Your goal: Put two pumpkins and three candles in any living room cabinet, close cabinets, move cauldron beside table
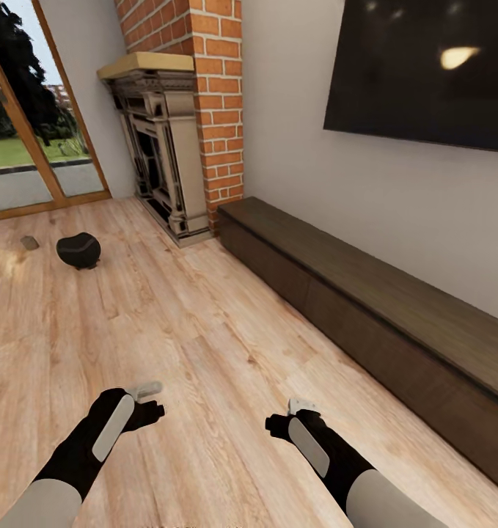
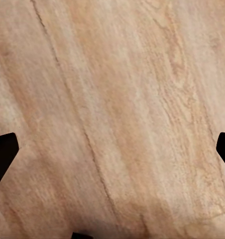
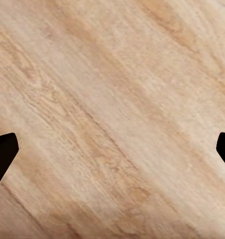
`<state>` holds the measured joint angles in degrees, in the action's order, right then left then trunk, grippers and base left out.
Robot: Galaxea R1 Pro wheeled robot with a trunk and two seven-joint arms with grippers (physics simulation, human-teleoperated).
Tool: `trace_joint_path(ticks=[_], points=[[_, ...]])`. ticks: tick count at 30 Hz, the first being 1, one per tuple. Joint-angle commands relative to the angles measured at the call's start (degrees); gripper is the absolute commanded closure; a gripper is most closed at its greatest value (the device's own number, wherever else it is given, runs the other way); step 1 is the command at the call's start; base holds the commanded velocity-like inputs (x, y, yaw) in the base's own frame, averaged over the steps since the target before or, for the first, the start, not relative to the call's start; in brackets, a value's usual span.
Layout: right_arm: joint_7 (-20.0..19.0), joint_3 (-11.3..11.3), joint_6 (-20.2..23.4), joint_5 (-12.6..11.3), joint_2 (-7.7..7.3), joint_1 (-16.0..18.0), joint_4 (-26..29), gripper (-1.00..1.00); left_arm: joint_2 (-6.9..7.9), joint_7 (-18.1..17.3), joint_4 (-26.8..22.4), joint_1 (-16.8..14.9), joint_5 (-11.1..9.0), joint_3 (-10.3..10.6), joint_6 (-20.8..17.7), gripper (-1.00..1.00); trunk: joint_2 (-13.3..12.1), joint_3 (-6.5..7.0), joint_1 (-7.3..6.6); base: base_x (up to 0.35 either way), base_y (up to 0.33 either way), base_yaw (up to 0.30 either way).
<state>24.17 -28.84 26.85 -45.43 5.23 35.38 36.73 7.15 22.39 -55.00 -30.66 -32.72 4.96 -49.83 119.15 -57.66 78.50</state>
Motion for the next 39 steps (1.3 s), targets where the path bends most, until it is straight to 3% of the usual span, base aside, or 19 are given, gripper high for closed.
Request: trace_joint_path(ticks=[1,39], points=[[0.53,-0.25,0.07,-0.54,-0.02,0.04,0.10,-1.00,0.06,0.58,-0.07,-0.04,-0.59,0.20,-0.09,-1.00,0.02,-0.10,-0.01,0.000,0.000,0.238],[0.53,-0.34,0.04,-0.54,-0.04,0.04,0.01,-1.00,0.08,0.55,0.07,-0.05,-0.59,0.13,-0.07,-1.00,0.02,-1.98,-0.01,0.000,0.000,0.238]])
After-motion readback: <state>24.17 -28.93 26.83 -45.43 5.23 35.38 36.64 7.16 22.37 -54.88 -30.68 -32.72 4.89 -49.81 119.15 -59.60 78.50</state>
